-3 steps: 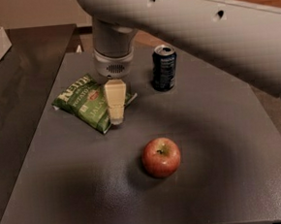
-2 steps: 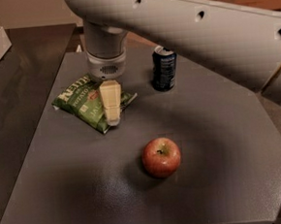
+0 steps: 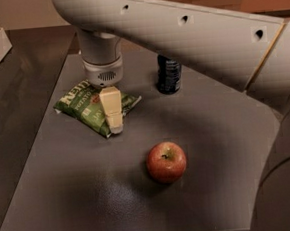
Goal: Pick green jalapeno chip bag
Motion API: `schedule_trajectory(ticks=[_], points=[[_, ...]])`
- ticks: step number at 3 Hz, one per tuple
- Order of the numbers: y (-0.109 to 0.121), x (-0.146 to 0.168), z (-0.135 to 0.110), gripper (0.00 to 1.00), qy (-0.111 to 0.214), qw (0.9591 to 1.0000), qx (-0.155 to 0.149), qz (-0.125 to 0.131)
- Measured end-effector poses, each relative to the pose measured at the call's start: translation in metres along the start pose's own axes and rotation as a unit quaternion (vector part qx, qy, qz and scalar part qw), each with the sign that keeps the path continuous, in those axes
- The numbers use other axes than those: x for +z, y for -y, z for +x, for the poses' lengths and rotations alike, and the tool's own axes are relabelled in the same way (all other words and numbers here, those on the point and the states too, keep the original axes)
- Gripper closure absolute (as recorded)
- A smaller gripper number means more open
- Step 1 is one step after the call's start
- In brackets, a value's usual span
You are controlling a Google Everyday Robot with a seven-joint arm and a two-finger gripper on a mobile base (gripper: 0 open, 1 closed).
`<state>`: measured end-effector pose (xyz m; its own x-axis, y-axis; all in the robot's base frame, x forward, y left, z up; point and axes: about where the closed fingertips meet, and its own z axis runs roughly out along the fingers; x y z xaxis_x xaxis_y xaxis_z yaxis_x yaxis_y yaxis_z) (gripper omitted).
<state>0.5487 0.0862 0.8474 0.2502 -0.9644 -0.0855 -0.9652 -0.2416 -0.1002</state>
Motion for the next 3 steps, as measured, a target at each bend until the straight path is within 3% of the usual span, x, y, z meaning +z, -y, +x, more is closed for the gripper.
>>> schedule_trajectory(ticks=[1, 3], points=[[-0.002, 0.008, 0.0005, 0.0, -0.003, 1.0, 0.007, 0.004], [-0.0022, 0.0051, 0.0002, 0.41, 0.011, 0.9995, 0.025, 0.018]])
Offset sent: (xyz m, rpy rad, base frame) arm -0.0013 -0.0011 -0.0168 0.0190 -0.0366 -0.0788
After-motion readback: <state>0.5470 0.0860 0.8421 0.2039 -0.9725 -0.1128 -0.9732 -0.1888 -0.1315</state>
